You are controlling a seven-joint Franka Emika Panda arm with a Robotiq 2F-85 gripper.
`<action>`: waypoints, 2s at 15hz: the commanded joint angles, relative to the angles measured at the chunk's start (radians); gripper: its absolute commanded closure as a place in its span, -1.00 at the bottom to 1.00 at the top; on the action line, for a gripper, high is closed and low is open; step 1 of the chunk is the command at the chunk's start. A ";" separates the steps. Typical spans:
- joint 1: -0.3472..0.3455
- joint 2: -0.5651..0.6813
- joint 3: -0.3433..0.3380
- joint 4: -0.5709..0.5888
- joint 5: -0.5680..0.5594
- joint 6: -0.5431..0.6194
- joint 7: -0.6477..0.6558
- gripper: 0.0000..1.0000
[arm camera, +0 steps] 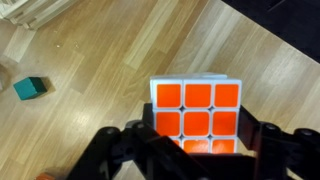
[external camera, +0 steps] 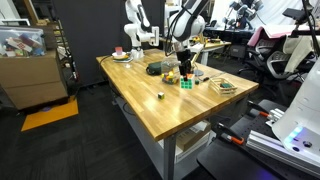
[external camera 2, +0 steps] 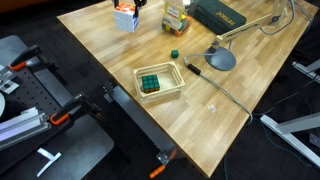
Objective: Move the rubik's cube near the clear bottle to the left
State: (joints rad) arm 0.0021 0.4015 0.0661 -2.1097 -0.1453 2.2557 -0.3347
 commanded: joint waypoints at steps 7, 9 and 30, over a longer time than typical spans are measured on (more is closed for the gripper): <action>0.032 0.024 0.061 0.024 -0.042 -0.045 -0.162 -0.05; 0.062 0.047 0.091 0.044 -0.062 -0.058 -0.202 -0.05; 0.091 0.199 0.177 0.219 -0.035 -0.132 -0.674 -1.00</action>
State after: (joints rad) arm 0.1095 0.6294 0.2318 -1.8828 -0.2105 2.1416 -0.9787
